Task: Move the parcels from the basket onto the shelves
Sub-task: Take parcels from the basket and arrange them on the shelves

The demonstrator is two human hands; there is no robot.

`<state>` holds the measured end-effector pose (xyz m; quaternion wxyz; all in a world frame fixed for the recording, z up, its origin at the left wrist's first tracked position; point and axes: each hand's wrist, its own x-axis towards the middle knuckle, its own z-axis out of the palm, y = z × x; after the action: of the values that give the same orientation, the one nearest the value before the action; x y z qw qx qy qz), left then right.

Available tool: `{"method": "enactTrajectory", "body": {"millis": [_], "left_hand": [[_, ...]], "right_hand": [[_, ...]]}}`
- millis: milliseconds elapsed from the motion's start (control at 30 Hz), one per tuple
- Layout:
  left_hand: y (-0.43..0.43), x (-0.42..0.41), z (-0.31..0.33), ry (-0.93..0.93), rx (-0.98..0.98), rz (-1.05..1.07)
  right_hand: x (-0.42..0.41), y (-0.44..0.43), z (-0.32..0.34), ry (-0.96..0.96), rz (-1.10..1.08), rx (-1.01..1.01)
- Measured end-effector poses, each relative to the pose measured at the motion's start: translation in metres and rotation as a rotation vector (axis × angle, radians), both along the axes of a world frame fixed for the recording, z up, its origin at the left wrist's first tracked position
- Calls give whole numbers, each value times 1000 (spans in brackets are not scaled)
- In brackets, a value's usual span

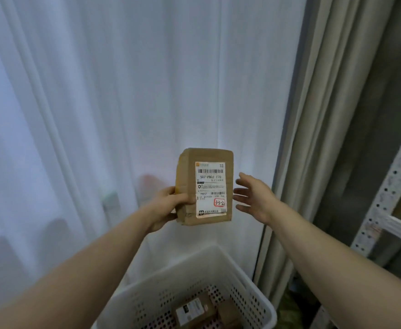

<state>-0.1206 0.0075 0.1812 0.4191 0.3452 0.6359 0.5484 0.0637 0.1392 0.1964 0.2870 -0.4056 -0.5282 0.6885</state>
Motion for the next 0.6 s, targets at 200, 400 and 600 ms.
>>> {"method": "enactTrajectory", "body": {"millis": [200, 400, 600], "left_hand": [[-1, 2, 3, -45, 19, -49], [-3, -1, 9, -46, 6, -84], [2, 3, 11, -92, 1, -108]], "right_hand": [[0, -15, 10, 40, 79, 90], [2, -19, 13, 15, 72, 103], [9, -22, 12, -2, 18, 124]]}}
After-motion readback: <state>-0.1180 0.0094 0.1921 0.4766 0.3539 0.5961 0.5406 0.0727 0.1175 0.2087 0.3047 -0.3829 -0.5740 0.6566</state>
